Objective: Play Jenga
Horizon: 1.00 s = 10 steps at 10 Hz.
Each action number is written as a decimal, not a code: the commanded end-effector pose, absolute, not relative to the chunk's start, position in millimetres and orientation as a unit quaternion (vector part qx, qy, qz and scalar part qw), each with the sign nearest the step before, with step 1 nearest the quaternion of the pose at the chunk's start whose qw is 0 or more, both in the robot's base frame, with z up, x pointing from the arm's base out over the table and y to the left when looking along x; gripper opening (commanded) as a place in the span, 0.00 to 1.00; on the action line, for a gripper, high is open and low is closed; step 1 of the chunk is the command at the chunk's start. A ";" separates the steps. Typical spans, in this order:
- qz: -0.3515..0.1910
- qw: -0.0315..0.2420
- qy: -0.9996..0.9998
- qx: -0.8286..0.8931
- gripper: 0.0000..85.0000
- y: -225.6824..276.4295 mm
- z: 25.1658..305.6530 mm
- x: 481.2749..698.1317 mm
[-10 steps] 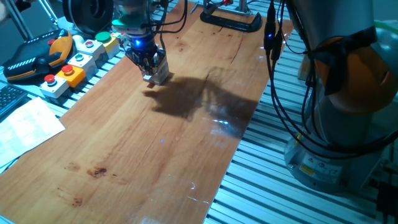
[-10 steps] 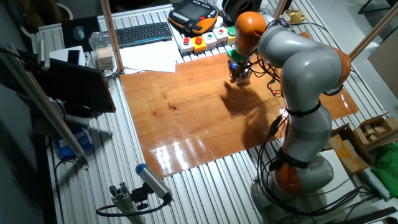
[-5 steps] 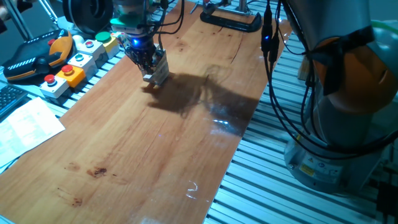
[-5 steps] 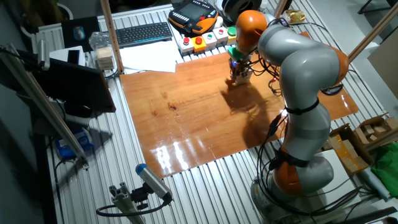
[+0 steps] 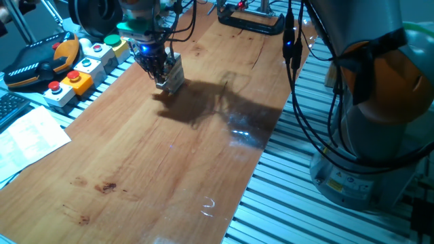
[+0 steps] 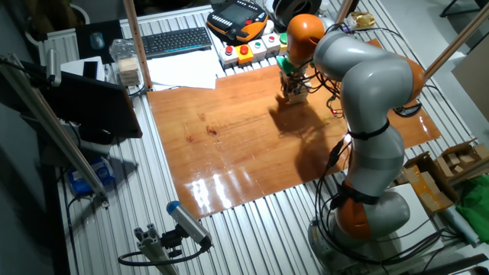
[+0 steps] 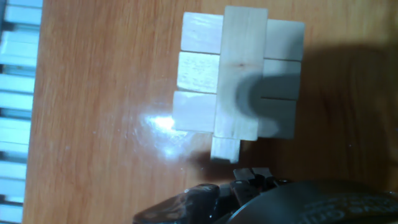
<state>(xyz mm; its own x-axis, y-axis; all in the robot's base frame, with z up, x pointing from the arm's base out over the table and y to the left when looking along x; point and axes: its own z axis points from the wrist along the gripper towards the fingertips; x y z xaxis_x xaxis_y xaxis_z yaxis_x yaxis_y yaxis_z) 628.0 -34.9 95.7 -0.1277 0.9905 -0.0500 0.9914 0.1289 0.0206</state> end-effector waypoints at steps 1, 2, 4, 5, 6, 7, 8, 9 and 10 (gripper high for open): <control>-0.009 0.026 0.747 0.664 0.01 -34.9 95.1 629.3; -0.009 0.026 0.743 0.669 0.01 -34.6 93.8 630.9; -0.012 0.029 0.739 0.673 0.01 -34.8 92.6 633.4; -0.014 0.027 0.740 0.672 0.01 -34.9 92.5 633.6; -0.011 0.025 0.735 0.677 0.05 -35.6 92.3 633.9; -0.011 0.025 0.730 0.683 0.16 -36.5 91.8 633.9; -0.008 0.027 0.726 0.687 0.23 -37.7 91.3 634.1; -0.010 0.028 0.726 0.687 0.32 -38.7 90.9 634.4; -0.012 0.029 0.724 0.689 0.39 -39.5 89.6 635.3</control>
